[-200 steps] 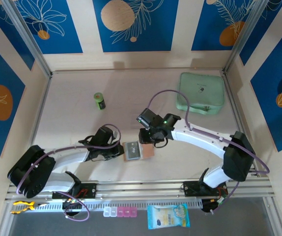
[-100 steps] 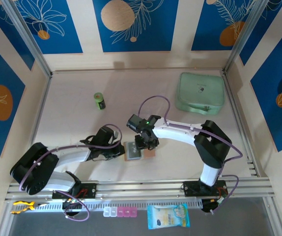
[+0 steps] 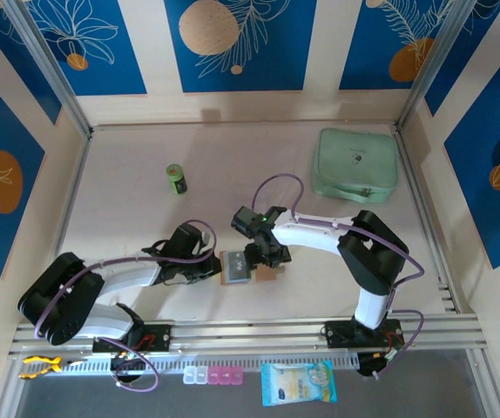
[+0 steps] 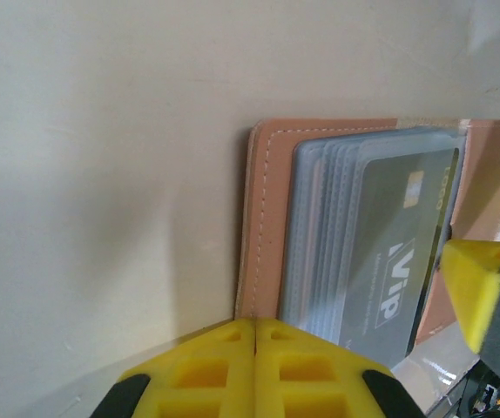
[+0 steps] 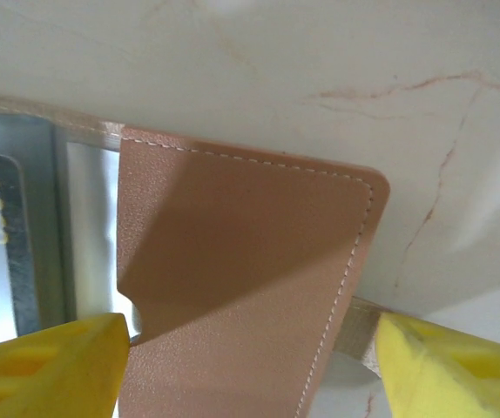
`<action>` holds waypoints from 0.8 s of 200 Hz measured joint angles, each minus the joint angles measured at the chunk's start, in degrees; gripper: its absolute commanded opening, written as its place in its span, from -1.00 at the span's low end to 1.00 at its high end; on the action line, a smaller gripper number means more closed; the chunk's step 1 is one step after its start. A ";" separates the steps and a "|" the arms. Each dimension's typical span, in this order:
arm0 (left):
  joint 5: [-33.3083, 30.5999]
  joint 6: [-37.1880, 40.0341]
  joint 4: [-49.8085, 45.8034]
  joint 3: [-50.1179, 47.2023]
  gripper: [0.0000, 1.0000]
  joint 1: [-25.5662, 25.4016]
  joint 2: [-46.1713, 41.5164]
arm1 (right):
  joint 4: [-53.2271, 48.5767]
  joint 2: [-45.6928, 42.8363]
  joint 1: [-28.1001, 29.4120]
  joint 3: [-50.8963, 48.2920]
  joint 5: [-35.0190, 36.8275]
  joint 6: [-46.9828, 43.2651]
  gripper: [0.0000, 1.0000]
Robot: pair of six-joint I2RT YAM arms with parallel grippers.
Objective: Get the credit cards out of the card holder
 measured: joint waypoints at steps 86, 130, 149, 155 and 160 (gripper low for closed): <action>-0.02 -0.02 -0.61 0.00 -0.95 0.00 -1.14 | 3.82 -0.44 -1.77 -3.26 -1.92 0.98 0.41; -0.02 -0.02 -2.40 0.70 -0.95 0.00 -3.45 | 3.67 -0.44 -1.75 -3.34 -1.62 1.86 0.24; 0.15 -0.04 -2.23 1.16 -0.95 -0.02 -3.39 | 3.65 -0.44 -1.64 -3.34 -1.46 1.99 0.29; 0.46 -0.09 -2.12 1.18 -0.95 -0.02 -3.28 | 3.67 -0.44 -1.60 -3.32 -1.44 1.99 0.32; 0.66 -0.26 -1.92 1.18 -0.95 -0.02 -3.04 | 3.67 -0.44 -1.57 -3.32 -1.44 1.97 0.35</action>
